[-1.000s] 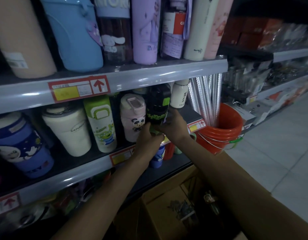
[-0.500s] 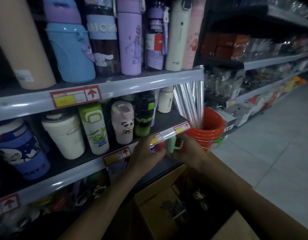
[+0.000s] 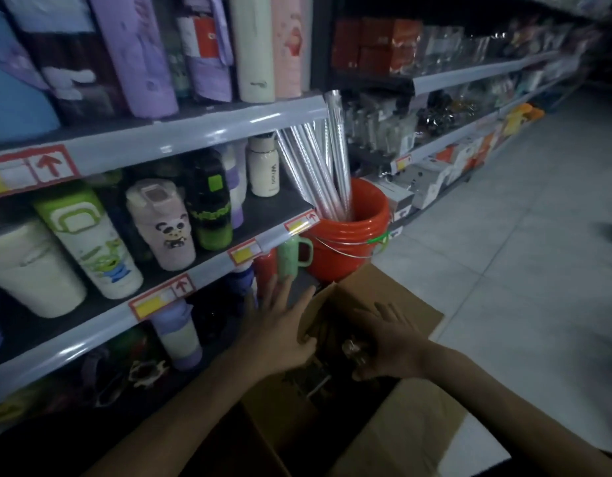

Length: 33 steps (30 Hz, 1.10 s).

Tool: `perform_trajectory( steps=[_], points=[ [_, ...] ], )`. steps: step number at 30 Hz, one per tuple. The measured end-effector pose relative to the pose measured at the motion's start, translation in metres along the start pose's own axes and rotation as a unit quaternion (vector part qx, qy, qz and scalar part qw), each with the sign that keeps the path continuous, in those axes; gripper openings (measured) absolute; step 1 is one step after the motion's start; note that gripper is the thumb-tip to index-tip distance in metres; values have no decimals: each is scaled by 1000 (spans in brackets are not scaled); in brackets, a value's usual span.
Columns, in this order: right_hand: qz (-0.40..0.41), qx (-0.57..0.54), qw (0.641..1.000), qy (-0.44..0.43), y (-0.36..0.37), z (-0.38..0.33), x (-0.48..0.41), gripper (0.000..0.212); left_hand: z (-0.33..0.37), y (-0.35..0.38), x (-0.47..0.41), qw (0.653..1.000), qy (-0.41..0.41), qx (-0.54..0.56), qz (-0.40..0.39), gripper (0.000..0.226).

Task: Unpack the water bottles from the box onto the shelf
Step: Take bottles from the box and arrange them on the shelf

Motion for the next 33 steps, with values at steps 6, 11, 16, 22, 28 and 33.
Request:
perform_trajectory(
  steps=[6, 11, 16, 22, 28, 33],
  points=[
    [-5, 71, 997, 21, 39, 32, 10, 99, 20, 65, 16, 989, 38, -15, -144, 91],
    [-9, 79, 996, -30, 77, 50, 24, 93, 17, 105, 23, 973, 66, -49, -217, 89],
    [-69, 109, 991, -36, 112, 75, 36, 97, 22, 147, 4, 972, 63, -52, -219, 82],
    [-59, 67, 995, -34, 121, 86, 22, 94, 54, 225, -39, 976, 74, -50, -199, 79],
    [-65, 13, 998, 4, 122, 106, 10, 85, 93, 276, -79, 963, 138, -129, -194, 89],
    [-83, 17, 996, 27, 125, 123, 11, 89, 114, 303, -106, 922, 280, -198, -179, 85]
  ],
)
Point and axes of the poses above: each hand's wrist, its own x-axis away from the middle knuckle, its own y-axis out of the palm, z = x × y, the point moved 2 cm from there along -x, towards the middle knuckle, and after that the axes turned 11 degrees about z, right-handed, at the moved point
